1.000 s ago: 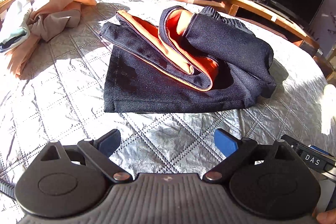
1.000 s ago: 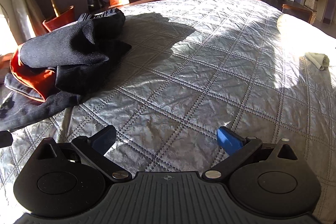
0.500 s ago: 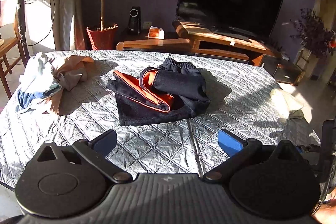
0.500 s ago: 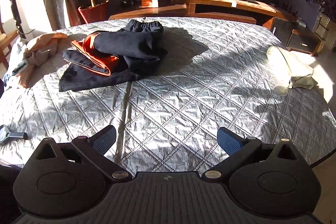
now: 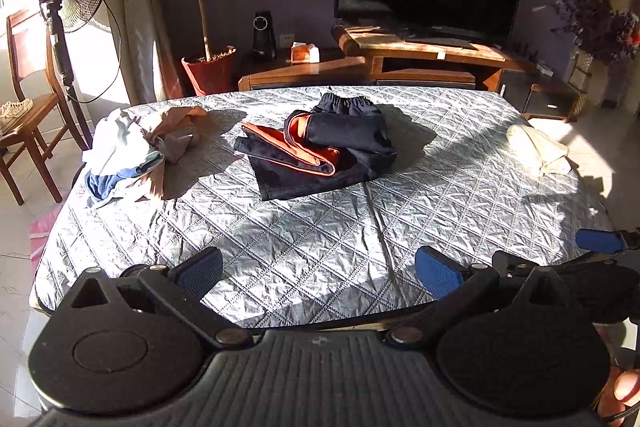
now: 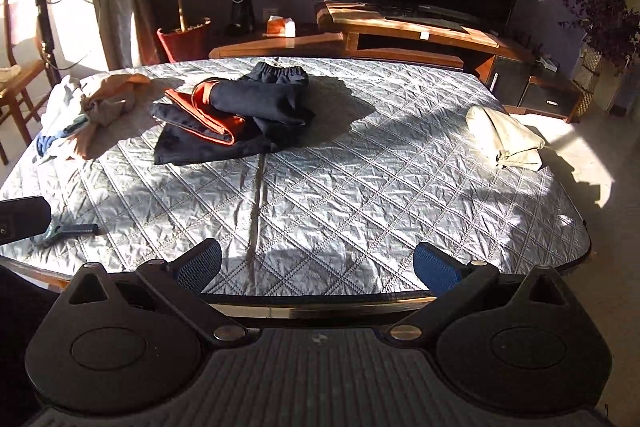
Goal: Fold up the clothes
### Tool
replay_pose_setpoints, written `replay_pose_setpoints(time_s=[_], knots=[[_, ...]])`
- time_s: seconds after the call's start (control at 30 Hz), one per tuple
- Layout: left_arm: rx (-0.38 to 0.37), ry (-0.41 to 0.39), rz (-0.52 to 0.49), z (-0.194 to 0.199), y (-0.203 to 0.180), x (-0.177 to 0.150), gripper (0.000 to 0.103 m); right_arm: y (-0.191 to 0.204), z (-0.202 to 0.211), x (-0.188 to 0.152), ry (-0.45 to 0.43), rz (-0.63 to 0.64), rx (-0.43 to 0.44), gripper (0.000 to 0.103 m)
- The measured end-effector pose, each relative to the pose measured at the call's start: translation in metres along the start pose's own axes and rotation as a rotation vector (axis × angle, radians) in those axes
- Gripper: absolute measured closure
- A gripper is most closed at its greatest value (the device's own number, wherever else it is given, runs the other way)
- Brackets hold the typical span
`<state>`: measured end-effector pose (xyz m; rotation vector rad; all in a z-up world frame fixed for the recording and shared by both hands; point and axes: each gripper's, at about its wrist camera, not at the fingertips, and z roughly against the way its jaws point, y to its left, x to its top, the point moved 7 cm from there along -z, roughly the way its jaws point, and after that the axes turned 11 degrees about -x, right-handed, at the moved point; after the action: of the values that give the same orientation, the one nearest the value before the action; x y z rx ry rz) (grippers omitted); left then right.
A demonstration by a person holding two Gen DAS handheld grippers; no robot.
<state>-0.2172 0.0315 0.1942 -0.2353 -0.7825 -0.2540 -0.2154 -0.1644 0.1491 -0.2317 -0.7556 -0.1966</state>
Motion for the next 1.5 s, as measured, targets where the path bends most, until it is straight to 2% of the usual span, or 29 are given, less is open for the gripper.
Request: replay_pose_setpoints(time_s=[0.1, 0.3, 0.37, 0.47, 0.53, 0.57, 0.6, 0.67, 0.77, 0.93, 1.2, 1.37, 1.5], knots=[[-0.004, -0.004, 0.011, 0.016, 0.003, -0.009, 0.001, -0.001, 0.027, 0.000, -0.053, -0.015, 0.009, 0.000], [-0.029, -0.066, 0.039, 0.054, -0.004, -0.011, 0.001, -0.006, 0.073, -0.001, -0.142, 0.011, -0.061, 0.000], [-0.020, -0.092, 0.031, 0.067, -0.009, -0.008, 0.001, -0.010, 0.085, -0.005, -0.151, 0.021, -0.121, 0.000], [-0.027, -0.133, 0.040, 0.087, -0.016, -0.001, 0.001, -0.016, 0.100, -0.014, -0.163, 0.062, -0.276, 0.001], [-0.045, -0.153, 0.044, 0.098, -0.021, 0.004, 0.001, -0.019, 0.116, -0.018, -0.190, 0.013, -0.187, 0.003], [-0.051, -0.157, 0.045, 0.103, -0.023, 0.005, 0.001, -0.025, 0.123, -0.019, -0.180, -0.071, -0.088, 0.003], [-0.055, -0.162, 0.047, 0.108, -0.025, 0.007, 0.001, -0.032, 0.127, -0.020, -0.160, -0.149, -0.032, 0.003], [-0.066, -0.170, 0.058, 0.120, -0.028, 0.009, 0.001, -0.037, 0.131, -0.020, -0.136, -0.160, -0.061, 0.003], [-0.083, -0.210, 0.070, 0.141, -0.032, 0.013, 0.001, -0.039, 0.158, -0.017, -0.210, -0.129, -0.082, 0.003], [-0.096, -0.266, 0.065, 0.172, -0.043, 0.017, 0.001, -0.039, 0.183, -0.019, -0.225, -0.117, -0.023, 0.000], [-0.106, -0.240, 0.022, 0.174, -0.075, 0.001, 0.001, -0.050, 0.193, -0.043, -0.205, -0.115, 0.016, 0.000], [-0.086, -0.210, -0.042, 0.168, -0.094, -0.009, 0.001, -0.062, 0.182, -0.052, -0.156, -0.159, 0.005, 0.000], [-0.071, -0.218, -0.042, 0.173, -0.095, -0.012, 0.001, -0.061, 0.179, -0.056, -0.141, -0.158, -0.008, 0.000]])
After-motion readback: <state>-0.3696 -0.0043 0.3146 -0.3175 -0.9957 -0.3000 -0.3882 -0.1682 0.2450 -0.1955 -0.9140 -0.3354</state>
